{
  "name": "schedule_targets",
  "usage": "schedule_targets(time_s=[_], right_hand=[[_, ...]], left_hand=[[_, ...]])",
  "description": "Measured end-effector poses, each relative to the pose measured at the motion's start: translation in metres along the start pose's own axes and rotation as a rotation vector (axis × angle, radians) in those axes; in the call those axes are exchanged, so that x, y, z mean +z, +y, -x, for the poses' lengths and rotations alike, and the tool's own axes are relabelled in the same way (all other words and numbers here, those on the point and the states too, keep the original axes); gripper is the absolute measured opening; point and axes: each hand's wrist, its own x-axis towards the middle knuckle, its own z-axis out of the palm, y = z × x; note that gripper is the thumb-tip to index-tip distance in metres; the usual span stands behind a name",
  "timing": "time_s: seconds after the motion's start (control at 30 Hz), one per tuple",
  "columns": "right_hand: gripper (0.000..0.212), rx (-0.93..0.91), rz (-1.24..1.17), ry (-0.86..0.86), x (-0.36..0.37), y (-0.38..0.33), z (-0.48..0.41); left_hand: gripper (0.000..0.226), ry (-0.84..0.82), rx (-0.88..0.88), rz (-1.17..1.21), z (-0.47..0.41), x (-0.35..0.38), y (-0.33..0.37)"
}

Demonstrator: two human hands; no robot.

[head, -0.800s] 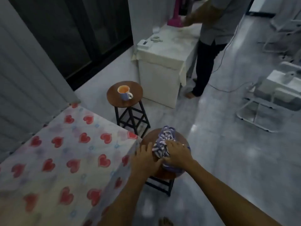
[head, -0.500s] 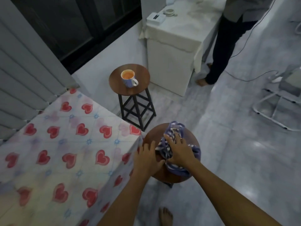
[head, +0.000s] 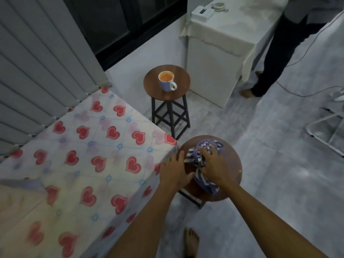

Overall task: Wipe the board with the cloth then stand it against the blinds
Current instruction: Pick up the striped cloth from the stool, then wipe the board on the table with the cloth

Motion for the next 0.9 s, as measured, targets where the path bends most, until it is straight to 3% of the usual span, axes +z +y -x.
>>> schedule_targets(time_s=[0.13,0.23,0.33,0.47,0.67,0.9], right_hand=[[0.069,-0.078,-0.022,0.052,-0.029,-0.052,0.018],[0.058,-0.177,-0.045,0.116,-0.042,-0.112,0.032],[0.063,-0.286,-0.069,0.118,-0.036,-0.182,0.048],[0.075,-0.372,-0.128,0.14,-0.002,-0.276,0.076],[0.073,-0.454,-0.325,0.11,0.067,-0.409,0.113],[0.07,-0.48,-0.401,0.032,0.142,-0.483,0.156]], left_hand=[[0.092,0.103,-0.027,-0.005,0.026,-0.044,-0.031],[0.092,0.201,-0.089,-0.028,0.054,-0.078,-0.073],[0.097,0.27,-0.167,-0.015,0.094,-0.113,-0.131],[0.098,0.321,-0.285,-0.004,0.169,-0.147,-0.227],[0.103,0.391,-0.513,0.053,0.269,-0.169,-0.372],[0.104,0.551,-0.603,0.03,0.326,-0.174,-0.477]])
